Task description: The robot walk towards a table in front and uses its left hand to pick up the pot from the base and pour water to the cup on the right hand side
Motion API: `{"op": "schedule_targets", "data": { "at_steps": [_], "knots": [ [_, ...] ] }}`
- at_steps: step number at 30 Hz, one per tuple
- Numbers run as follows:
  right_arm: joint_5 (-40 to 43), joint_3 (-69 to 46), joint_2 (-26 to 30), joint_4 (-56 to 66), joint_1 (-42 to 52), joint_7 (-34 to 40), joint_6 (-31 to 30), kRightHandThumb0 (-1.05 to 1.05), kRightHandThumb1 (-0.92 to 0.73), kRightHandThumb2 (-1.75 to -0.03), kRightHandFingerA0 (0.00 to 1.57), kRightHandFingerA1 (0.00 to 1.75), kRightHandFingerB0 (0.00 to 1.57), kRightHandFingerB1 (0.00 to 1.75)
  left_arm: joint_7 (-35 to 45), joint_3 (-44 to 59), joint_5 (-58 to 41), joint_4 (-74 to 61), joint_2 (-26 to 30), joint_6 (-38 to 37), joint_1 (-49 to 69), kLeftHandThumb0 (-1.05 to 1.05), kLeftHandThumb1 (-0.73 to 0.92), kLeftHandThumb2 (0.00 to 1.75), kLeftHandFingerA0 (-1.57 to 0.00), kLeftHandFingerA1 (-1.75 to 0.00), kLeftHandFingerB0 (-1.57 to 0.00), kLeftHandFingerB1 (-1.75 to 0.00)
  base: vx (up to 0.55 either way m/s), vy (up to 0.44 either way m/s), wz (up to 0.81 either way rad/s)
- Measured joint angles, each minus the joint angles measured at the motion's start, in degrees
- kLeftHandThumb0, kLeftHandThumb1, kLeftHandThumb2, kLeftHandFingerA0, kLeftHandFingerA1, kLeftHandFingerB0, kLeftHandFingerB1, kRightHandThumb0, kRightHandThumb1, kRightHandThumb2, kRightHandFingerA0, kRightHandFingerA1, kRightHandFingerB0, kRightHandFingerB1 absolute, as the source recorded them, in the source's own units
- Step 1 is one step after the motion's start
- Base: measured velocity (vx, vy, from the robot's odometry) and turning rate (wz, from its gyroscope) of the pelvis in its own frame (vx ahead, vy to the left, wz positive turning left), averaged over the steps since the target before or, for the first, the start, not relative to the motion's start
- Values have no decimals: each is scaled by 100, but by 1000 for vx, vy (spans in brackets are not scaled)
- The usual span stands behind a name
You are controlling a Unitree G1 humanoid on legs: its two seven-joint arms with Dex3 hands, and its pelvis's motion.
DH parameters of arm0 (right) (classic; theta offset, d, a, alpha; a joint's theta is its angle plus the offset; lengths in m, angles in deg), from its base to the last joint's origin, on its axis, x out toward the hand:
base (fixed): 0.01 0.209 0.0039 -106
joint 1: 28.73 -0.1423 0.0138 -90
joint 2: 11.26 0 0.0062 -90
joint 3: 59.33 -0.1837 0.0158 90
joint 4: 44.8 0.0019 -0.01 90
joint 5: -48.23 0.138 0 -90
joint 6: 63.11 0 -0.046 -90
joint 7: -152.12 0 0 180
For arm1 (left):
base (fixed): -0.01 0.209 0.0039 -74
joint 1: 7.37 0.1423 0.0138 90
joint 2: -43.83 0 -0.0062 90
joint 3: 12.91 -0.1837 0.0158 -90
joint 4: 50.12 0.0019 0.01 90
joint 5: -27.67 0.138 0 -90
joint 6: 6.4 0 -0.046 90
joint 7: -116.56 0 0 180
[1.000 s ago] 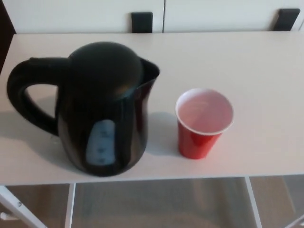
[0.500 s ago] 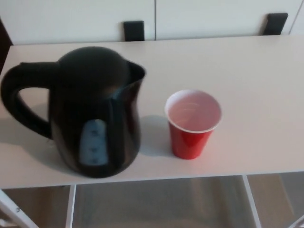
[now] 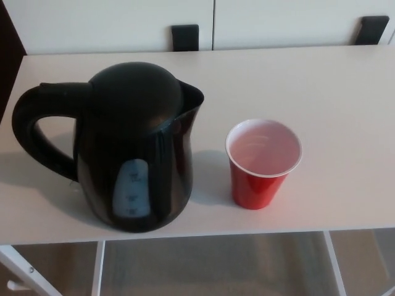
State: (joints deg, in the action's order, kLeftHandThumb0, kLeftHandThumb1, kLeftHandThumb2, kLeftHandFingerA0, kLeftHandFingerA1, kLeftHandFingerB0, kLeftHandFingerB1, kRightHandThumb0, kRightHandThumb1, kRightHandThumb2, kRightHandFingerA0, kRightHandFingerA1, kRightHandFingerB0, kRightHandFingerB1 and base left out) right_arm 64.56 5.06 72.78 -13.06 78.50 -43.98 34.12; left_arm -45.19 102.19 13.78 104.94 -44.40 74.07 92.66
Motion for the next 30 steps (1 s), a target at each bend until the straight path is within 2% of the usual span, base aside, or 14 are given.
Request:
{"op": "schedule_targets", "data": {
  "at_steps": [1, 2, 5, 6, 8, 9, 12, 16, 19, 20, 24, 25, 29, 30],
  "knots": [
    [-4, 2, 0, 0, 1, 3, 1, -18, -51, -59, 53, 53, 37, 41, 0, -1, -1, -3, 0, 15, -5, -12, 46, 89, -36, -56, -22, -50, 0, 0, 0],
    [-5, 1, 3, -36, -14, 3, 3, -17, -51, -58, 54, 53, 38, 41, -5, -17, 0, -18, 0, 30, -13, -14, 63, 59, -51, -39, -37, -35, 0, 0, 0],
    [-3, -19, 4, -162, -85, 10, 4, -12, -53, -55, 61, 54, 41, 39, -49, -66, 4, -55, 0, 41, -38, -15, 62, 60, -49, -40, -36, -36, 0, 0, 0],
    [-3, -25, 4, -204, -113, 13, 4, -11, -53, -55, 60, 53, 41, 39, -67, -76, 3, -70, 0, 54, -44, -11, 45, 89, -39, -57, -22, -50, 0, 0, 0],
    [-2, -43, 4, -259, -147, 14, 5, -18, -51, -59, 54, 53, 39, 42, -84, -76, 0, -101, 0, 69, -60, -15, 47, 91, -38, -57, -20, -49, 0, 0, 0],
    [-3, -45, 4, -265, -151, 13, 7, -19, -52, -59, 55, 53, 39, 42, -90, -76, -1, -121, 0, 79, -66, -17, 63, 59, -50, -39, -35, -35, 0, 0, 0],
    [-3, -49, 4, -264, -163, 13, 15, -15, -53, -58, 52, 50, 38, 40, -124, -46, -14, -276, -1, 99, -49, -21, 61, 58, -59, -40, -37, -35, 0, 0, 0],
    [-3, -67, 4, -279, -212, 21, 17, -15, -53, -58, 52, 50, 38, 40, -284, 151, -90, -583, -25, 117, -34, -21, 61, 58, -59, -40, -37, -35, 0, 0, 0],
    [-6, -67, 6, -306, -243, 22, 23, -17, -51, -58, 51, 50, 38, 41, -397, 325, -151, -1059, -74, 155, 107, -23, 53, 56, -58, -39, -32, -34, 0, 0, 0],
    [-7, -65, 7, -323, -252, 21, 23, -10, -38, -84, 40, 61, 23, 52, -424, 386, -180, -1275, -77, 157, 171, -38, 45, 65, -34, -40, -29, -39, 0, 0, 0],
    [-10, -52, 6, -311, -269, 2, 23, -10, -38, -84, 40, 61, 23, 52, -490, 606, -239, -2214, -72, 164, 456, -38, 45, 65, -34, -40, -29, -39, 0, 0, 0],
    [-10, -50, 6, -307, -273, -2, 22, -8, -37, -83, 40, 61, 25, 52, -503, 644, -248, -2407, -72, 167, 519, -55, 42, 68, -28, -39, -19, -36, 0, 0, 0],
    [-10, -49, 6, -301, -303, -7, 21, -8, -37, -83, 40, 61, 25, 52, -566, 902, -296, -3503, -19, 219, 721, -55, 42, 68, -28, -39, -19, -36, 0, 0, 0],
    [-10, -49, 6, -300, -316, -8, 21, -6, -38, -85, 41, 61, 25, 52, -577, 957, -306, -3741, -6, 236, 754, -20, 35, 87, -7, -52, -6, -50, 0, 0, 0]
  ]
}}
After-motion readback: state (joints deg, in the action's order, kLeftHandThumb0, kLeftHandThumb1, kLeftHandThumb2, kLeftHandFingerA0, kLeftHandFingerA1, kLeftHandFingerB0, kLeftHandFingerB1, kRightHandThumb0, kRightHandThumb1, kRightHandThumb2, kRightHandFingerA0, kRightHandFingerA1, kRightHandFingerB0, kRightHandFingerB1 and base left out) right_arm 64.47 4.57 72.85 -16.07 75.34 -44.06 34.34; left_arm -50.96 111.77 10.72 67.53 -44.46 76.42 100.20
